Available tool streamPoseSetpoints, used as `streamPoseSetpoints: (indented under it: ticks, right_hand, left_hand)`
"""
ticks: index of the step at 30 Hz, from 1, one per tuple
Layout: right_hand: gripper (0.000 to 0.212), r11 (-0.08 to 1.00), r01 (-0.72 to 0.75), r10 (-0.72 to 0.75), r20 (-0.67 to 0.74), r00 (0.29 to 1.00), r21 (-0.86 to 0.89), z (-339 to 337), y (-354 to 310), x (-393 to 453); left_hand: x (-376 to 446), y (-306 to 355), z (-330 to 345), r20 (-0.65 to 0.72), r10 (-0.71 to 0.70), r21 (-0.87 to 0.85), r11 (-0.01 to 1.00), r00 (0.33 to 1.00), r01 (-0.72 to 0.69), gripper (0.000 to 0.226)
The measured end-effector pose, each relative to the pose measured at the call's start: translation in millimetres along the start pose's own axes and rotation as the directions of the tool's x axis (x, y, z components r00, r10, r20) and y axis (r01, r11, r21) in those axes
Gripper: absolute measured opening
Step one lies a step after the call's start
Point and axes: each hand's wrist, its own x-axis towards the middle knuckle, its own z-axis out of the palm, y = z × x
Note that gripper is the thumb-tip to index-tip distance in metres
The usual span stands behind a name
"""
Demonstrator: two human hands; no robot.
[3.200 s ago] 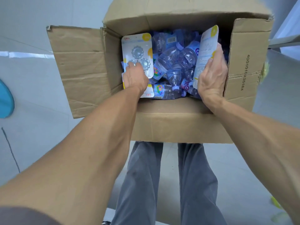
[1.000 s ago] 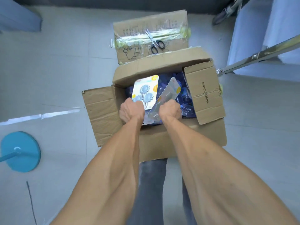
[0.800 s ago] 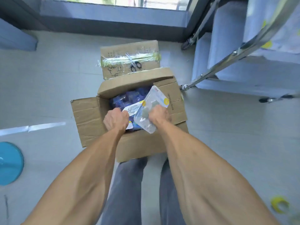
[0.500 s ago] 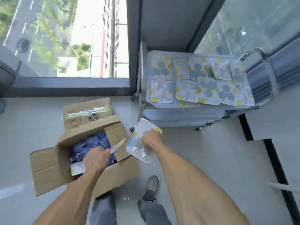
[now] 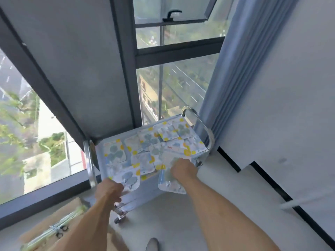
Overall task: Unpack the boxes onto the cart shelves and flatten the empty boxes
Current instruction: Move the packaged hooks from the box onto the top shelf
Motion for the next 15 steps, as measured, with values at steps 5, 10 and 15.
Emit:
streamPoseSetpoints:
  ticks: [5, 10, 15]
  right_hand:
    - [0.03, 0.999, -0.007, 0.007, 0.002, 1.0, -0.04, -7, 12, 51]
    - [0.03, 0.997, 0.034, -0.031, 0.046, 0.998, -0.07, -15, -15, 133]
    - [0.028, 0.997, 0.065, -0.058, 0.118, 0.991, -0.052, -11, -74, 220]
  left_hand:
    - [37, 57, 19, -0.022, -0.015, -0.046, 0.999, 1.0, 0.014, 0.015]
    - [103, 110, 33, -0.109, 0.01, -0.068, 0.998, 0.994, -0.017, 0.02]
    - [168, 147, 36, -0.204, -0.047, -0.094, 0.995, 0.978, 0.028, 0.02]
